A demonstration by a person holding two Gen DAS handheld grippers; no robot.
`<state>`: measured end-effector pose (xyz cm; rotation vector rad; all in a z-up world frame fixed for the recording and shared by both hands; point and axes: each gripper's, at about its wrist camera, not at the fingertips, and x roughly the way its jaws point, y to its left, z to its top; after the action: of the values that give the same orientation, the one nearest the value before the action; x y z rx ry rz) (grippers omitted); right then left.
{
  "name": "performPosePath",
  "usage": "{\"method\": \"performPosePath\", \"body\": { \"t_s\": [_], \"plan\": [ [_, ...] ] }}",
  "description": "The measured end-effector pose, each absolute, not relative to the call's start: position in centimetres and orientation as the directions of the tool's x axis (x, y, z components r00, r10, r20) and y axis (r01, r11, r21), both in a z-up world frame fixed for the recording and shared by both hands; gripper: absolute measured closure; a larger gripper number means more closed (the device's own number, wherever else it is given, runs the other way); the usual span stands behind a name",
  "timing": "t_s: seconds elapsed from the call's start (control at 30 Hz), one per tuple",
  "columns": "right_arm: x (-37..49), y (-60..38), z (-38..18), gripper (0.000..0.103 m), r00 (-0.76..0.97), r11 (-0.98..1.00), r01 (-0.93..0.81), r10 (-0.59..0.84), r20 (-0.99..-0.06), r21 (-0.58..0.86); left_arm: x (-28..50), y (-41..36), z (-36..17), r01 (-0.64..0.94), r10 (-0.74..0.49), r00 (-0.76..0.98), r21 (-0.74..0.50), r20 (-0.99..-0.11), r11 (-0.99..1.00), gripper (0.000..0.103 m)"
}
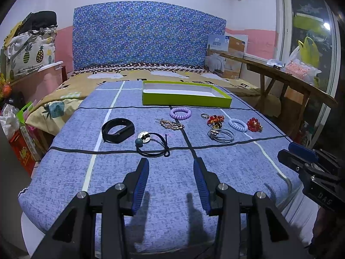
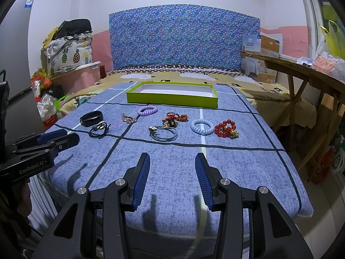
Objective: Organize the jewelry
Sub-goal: 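Grasp the black cord with teal bead while right tool grasps pale blue coil tie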
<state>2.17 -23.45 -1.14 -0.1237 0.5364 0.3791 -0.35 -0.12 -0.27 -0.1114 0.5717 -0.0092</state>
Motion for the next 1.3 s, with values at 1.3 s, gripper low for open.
{"method": "performPosePath", "body": {
  "t_s": [1.3],
  "plan": [
    [14.3, -21.1, -0.8, 0.059, 0.686, 0.904, -0.427, 0.321, -0.654, -0.004, 9.5, 3.9, -3.0, -0.134, 0.051, 0.674, -0.054, -0.737, 0.989, 0.066]
  ]
}}
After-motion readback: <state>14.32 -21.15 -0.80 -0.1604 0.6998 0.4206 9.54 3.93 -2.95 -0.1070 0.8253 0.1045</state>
